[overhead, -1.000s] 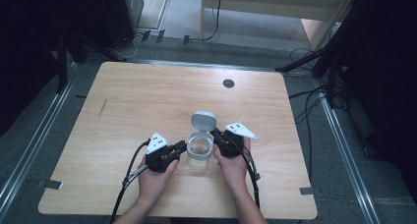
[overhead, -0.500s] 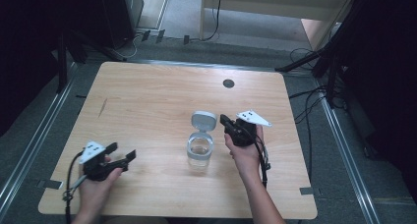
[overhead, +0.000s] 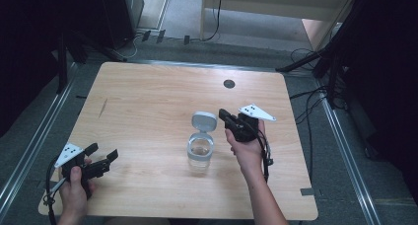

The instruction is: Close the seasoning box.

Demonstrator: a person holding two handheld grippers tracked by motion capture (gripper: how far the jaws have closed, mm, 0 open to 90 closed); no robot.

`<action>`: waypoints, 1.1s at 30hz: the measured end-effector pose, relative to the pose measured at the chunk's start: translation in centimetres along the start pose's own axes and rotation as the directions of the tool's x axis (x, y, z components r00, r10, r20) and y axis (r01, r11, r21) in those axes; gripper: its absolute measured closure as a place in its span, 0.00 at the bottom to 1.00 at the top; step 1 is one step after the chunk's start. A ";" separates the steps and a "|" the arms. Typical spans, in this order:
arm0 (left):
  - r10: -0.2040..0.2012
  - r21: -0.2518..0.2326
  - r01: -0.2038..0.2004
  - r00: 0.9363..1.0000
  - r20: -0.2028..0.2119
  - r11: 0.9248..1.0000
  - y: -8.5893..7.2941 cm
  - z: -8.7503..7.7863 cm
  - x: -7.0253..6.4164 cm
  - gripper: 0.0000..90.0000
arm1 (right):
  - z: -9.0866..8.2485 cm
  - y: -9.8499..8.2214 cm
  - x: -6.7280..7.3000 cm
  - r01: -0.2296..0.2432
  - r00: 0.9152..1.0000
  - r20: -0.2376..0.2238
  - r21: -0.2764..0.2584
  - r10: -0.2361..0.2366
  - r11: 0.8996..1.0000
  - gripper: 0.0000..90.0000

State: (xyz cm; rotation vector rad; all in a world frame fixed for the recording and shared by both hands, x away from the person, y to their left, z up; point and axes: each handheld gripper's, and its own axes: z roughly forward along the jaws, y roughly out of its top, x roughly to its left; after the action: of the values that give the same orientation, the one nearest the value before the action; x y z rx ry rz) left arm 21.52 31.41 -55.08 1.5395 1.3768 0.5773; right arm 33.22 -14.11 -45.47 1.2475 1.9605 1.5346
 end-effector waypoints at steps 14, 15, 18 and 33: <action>-0.005 0.023 0.005 1.000 -0.005 1.000 0.0 0.3 0.0 0.16 | -2.3 -1.6 1.5 0.055 0.995 -0.090 0.020 -0.053 0.998 0.97; -0.005 0.024 0.005 1.000 -0.005 1.000 0.0 0.3 0.0 0.16 | -2.4 -1.7 1.6 0.053 0.995 -0.089 0.023 -0.051 0.998 0.96; -0.005 0.024 0.005 1.000 -0.003 1.000 0.0 0.3 0.0 0.16 | -2.8 -2.2 1.4 0.060 0.995 -0.082 0.023 -0.058 0.998 0.88; 0.002 0.021 -0.002 1.000 -0.001 1.000 0.0 0.4 -0.1 0.16 | -5.7 -3.8 -2.9 0.012 0.995 0.098 0.008 -0.013 1.000 0.14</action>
State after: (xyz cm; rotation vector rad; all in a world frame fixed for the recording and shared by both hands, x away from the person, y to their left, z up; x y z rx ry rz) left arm 21.81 31.16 -55.24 1.5572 1.3867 0.5666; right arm 29.11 -19.96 -47.62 1.2855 1.9099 1.4339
